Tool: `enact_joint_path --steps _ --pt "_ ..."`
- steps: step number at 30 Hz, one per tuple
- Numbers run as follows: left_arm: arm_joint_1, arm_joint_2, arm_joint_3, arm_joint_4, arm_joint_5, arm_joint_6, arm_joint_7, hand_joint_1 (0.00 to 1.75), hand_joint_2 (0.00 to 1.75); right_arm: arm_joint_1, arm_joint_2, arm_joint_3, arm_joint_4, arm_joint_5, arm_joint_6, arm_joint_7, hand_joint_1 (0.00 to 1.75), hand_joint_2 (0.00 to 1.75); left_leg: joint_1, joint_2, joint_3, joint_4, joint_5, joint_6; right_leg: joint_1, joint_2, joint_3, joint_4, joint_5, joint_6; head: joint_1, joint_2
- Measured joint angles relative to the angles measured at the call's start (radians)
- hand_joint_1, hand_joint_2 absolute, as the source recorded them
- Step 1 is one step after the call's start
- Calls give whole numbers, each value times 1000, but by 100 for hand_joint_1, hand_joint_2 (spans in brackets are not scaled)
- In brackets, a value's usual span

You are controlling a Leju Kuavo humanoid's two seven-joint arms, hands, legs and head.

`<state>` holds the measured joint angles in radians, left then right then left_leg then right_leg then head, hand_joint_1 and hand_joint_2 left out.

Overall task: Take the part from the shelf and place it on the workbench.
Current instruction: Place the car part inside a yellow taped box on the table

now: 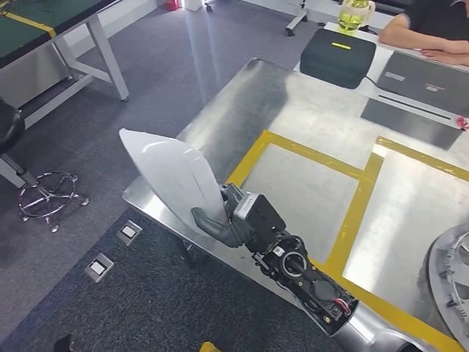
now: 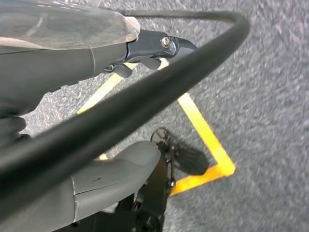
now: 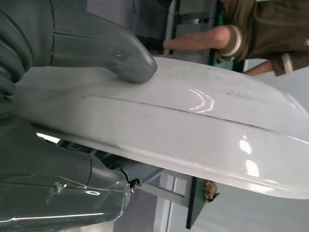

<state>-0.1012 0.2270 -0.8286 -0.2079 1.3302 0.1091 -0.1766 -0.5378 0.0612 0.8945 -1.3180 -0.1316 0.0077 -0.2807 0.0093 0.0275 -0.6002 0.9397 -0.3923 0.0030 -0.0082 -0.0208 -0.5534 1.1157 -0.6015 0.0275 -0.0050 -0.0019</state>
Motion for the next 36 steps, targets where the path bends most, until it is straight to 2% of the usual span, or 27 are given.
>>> enact_joint_path --steps 2,3,5,6,7,10,15,18,25,36 --pt "0 0 0 0 0 0 0 0 175 1 -1 0 0 0 -1 1 171 175 -1 -1 0 0 0 1 1 4 -13 27 -11 0 2 0" --pt "0 0 0 0 0 0 0 0 175 3 -4 -2 0 14 -13 8 171 175 -2 -5 1 0 -1 2 1 8 -38 72 -23 -1 5 0" --pt "-1 -2 0 0 2 0 0 0 175 4 -15 -13 0 158 -94 79 171 175 -10 -24 14 1 -9 5 8 20 -28 1 55 -18 18 0" --pt "-2 -3 0 0 2 0 0 0 175 3 -21 -19 -1 251 -141 124 171 175 -13 -34 20 2 -12 5 13 25 -14 -54 97 -28 23 0" --pt "-2 -3 0 0 3 -1 0 0 175 0 -25 -23 -1 343 -181 169 171 175 -16 -41 22 6 -17 5 15 28 20 -143 143 -33 27 0" --pt "0 -2 0 0 3 -2 0 0 175 -4 -28 -25 0 484 -229 231 171 175 -16 -43 13 11 -20 5 16 29 35 -171 137 -22 21 0" --pt "1 -2 0 0 -1 -2 0 0 175 -3 -36 -38 2 685 -300 330 171 175 -13 -43 17 6 -16 1 20 30 35 -170 137 -28 11 0" --pt "2 -2 0 0 -1 -2 0 0 175 -1 -52 -56 2 759 -325 377 171 175 -12 -43 19 4 -16 -3 21 30 36 -170 136 -31 7 0" --pt "3 -1 0 0 -3 -4 0 0 175 31 -104 -128 0 833 -367 434 171 175 -12 -43 20 3 -17 -6 20 30 37 -170 135 -33 5 0" --pt "3 4 0 0 -10 -11 0 0 175 108 -200 -264 1 869 -391 531 171 175 -13 -43 20 4 -18 -5 17 28 39 -171 135 -33 6 0"
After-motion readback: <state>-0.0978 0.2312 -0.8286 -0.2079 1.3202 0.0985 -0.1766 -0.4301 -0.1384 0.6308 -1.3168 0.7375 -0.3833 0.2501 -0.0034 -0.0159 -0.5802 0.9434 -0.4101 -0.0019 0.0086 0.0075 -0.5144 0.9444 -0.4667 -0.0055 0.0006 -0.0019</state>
